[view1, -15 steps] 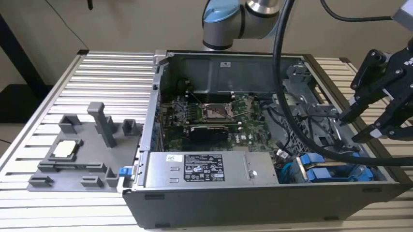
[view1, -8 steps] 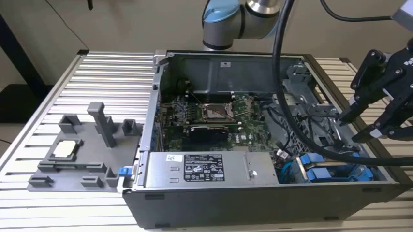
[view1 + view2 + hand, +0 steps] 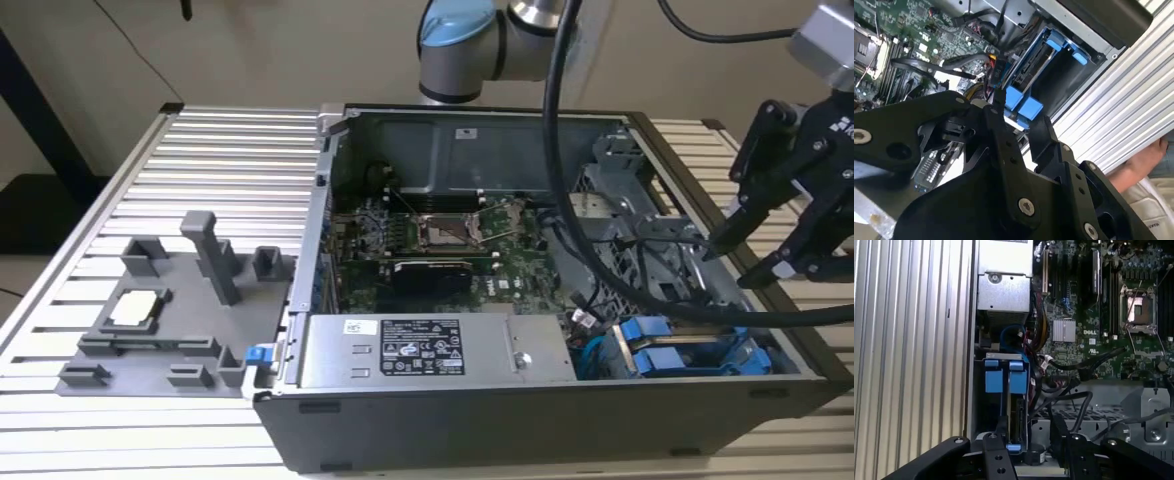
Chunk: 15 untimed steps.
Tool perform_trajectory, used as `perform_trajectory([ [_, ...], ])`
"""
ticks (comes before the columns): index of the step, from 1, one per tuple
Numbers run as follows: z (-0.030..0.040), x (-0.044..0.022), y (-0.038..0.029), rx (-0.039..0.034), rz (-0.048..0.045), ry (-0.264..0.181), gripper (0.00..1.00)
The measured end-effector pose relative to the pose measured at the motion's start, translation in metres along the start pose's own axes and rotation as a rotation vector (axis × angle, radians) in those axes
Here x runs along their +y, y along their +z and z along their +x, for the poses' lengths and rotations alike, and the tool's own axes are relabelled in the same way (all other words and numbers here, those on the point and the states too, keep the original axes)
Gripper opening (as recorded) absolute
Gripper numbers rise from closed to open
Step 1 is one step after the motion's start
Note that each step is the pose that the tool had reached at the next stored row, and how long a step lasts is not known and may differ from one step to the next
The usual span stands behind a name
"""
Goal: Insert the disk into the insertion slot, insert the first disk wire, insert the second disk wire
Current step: 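Insert the first disk wire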
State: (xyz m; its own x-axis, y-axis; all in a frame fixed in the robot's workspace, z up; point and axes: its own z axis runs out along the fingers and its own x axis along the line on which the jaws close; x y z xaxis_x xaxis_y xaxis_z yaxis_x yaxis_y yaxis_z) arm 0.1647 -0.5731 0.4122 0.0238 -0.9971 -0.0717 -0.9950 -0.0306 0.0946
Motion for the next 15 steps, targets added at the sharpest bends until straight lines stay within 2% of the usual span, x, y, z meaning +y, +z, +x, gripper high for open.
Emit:
perform_trajectory([
  [2, -0.0025, 0.0003, 0.0002, -0.0027, 0.0353, -0.003, 0.47],
  [3, -0.0041, 0.0006, 0.0004, -0.0037, 0.0498, -0.004, 0.47],
  [4, -0.0059, 0.0007, 0.0009, -0.0041, 0.0565, -0.005, 0.47],
  [7, -0.0118, 0.0006, 0.0065, -0.0034, 0.0651, -0.013, 0.47],
  [10, -0.0148, 0.0009, 0.0109, -0.0019, 0.0729, -0.033, 0.47],
  [15, -0.0157, 0.0050, 0.0146, -0.0016, 0.0758, -0.040, 0.47],
])
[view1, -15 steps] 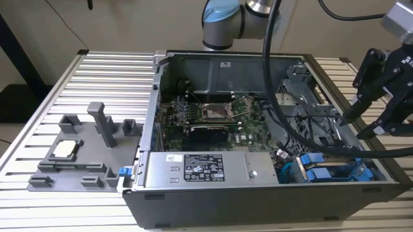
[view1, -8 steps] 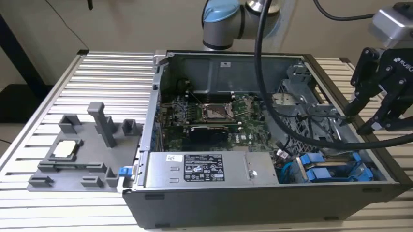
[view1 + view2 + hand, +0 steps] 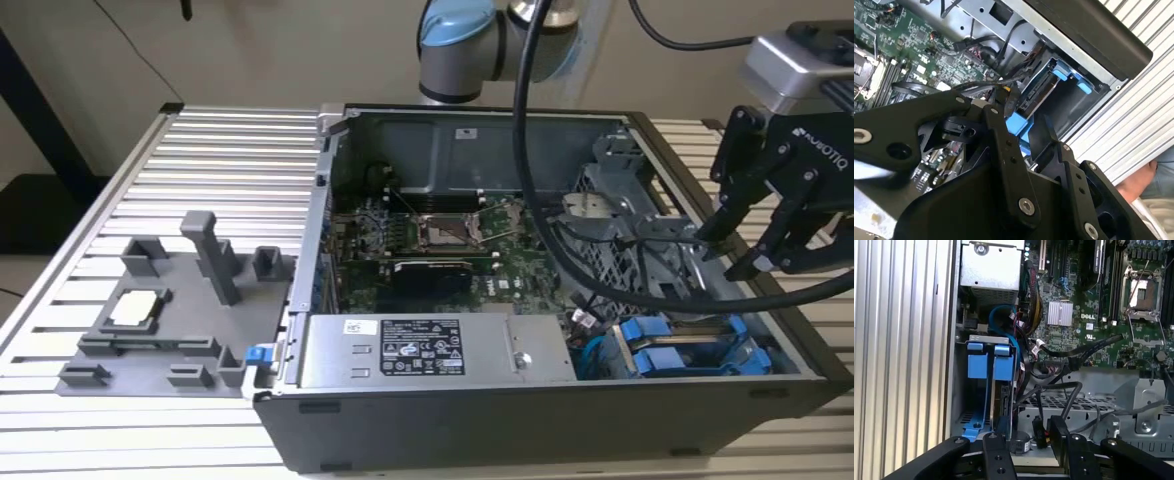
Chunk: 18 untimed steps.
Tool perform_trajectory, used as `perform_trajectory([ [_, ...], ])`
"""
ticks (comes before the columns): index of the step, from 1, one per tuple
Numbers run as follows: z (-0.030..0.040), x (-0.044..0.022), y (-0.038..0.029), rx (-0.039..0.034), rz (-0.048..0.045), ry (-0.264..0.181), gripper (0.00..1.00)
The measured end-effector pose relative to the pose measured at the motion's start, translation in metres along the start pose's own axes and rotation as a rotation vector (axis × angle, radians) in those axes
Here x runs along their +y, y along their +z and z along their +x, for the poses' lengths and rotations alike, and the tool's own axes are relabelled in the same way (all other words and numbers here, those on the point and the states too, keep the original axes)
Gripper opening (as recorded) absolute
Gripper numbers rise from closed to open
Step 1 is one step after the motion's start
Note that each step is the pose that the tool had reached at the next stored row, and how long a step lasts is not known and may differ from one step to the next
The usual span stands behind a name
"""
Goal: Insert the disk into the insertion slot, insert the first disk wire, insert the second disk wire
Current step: 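Insert the first disk wire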
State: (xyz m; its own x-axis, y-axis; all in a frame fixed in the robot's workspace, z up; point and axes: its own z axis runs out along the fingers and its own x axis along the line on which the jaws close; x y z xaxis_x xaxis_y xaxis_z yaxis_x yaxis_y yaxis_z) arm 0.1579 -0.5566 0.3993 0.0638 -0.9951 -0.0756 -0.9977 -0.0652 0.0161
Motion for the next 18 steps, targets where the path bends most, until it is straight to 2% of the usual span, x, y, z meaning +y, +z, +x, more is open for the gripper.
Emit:
perform_trajectory([
  [4, 0.0000, -0.0008, 0.0001, -0.0005, -0.0001, -0.005, 0.47],
  [11, 0.0002, -0.0009, 0.0021, 0.0015, 0.0090, -0.073, 0.47],
  [15, 0.0002, -0.0009, 0.0021, 0.0016, 0.0091, -0.073, 0.47],
  [17, 0.0002, -0.0009, 0.0022, 0.0015, 0.0092, -0.073, 0.45],
  [18, 0.0002, -0.0009, 0.0022, 0.0015, 0.0092, -0.073, 0.38],
])
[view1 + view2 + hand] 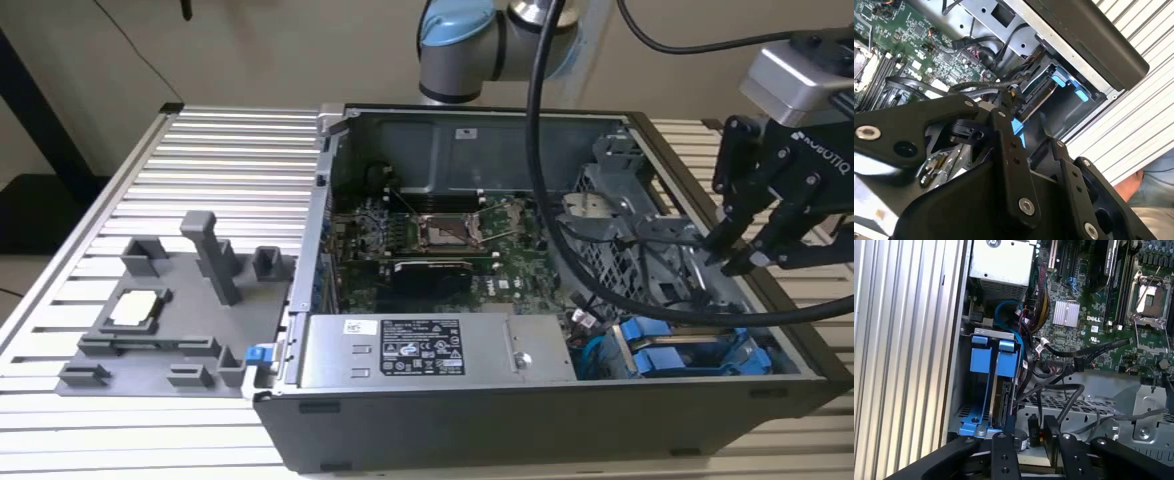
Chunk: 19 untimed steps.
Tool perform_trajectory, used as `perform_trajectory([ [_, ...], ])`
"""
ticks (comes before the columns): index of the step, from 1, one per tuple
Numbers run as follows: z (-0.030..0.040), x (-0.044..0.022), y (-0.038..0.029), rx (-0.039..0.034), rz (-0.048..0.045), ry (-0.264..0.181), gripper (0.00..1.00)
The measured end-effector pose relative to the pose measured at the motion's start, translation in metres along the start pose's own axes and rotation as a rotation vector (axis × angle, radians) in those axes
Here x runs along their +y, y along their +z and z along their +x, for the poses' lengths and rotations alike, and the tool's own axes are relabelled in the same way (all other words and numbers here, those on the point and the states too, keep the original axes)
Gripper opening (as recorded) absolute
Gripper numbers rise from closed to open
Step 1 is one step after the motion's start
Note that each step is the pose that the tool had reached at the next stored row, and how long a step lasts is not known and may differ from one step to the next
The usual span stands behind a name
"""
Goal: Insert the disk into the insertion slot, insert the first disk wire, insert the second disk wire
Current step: 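Insert the first disk wire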
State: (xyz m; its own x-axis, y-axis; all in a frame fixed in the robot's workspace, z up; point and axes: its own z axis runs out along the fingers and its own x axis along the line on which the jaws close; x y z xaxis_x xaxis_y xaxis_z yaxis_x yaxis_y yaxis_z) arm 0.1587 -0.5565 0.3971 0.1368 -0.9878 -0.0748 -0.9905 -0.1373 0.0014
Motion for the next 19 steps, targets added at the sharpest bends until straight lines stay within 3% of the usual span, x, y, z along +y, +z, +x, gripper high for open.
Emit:
perform_trajectory([
  [5, 0.0000, 0.0000, 0.0000, 0.0001, 0.0002, 0.000, 0.19],
  [14, -0.0003, 0.0000, 0.0000, 0.0009, 0.0001, 0.000, 0.19],
  [15, -0.0003, 0.0000, 0.0003, 0.0041, -0.0003, 0.000, 0.19],
  [16, -0.0004, 0.0000, 0.0006, 0.0141, -0.0016, 0.000, 0.19],
  [19, -0.0004, -0.0001, 0.0009, 0.0594, -0.0078, 0.002, 0.19],
])
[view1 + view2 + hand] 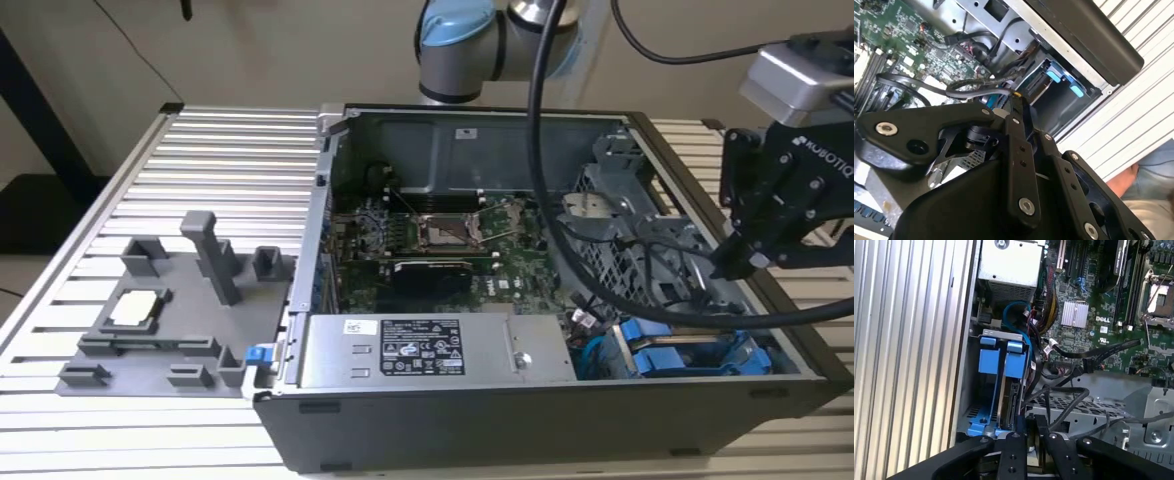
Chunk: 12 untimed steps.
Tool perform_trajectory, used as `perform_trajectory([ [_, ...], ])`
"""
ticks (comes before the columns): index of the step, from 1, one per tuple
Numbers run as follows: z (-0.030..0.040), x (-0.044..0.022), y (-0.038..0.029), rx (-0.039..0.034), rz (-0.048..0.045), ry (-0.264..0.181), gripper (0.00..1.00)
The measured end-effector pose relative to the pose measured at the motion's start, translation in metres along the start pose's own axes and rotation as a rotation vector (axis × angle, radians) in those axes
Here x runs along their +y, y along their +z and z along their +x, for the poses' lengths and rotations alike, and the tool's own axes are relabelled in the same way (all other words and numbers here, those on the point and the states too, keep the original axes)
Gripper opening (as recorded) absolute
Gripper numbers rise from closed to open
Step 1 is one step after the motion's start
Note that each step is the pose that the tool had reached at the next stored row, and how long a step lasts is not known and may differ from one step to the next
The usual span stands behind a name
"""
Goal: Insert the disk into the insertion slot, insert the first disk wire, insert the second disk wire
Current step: 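Insert the first disk wire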
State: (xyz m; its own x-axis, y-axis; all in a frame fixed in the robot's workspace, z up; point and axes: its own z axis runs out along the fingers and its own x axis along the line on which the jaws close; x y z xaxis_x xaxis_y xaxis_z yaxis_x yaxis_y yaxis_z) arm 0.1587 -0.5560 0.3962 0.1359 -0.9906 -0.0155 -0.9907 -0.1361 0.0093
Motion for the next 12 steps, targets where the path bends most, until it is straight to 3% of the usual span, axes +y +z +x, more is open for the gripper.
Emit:
perform_trajectory([
  [2, -0.0013, -0.0002, 0.0006, 0.0276, -0.0037, 0.001, 0.19],
  [3, -0.0024, -0.0003, 0.0014, 0.0338, -0.0046, 0.002, 0.19],
  [5, -0.0042, -0.0006, 0.0043, 0.0382, -0.0053, 0.005, 0.19],
  [10, -0.0067, -0.0011, 0.0112, 0.0375, -0.0046, 0.016, 0.19],
  [12, -0.0068, -0.0011, 0.0132, 0.0453, -0.0055, 0.021, 0.19],
])
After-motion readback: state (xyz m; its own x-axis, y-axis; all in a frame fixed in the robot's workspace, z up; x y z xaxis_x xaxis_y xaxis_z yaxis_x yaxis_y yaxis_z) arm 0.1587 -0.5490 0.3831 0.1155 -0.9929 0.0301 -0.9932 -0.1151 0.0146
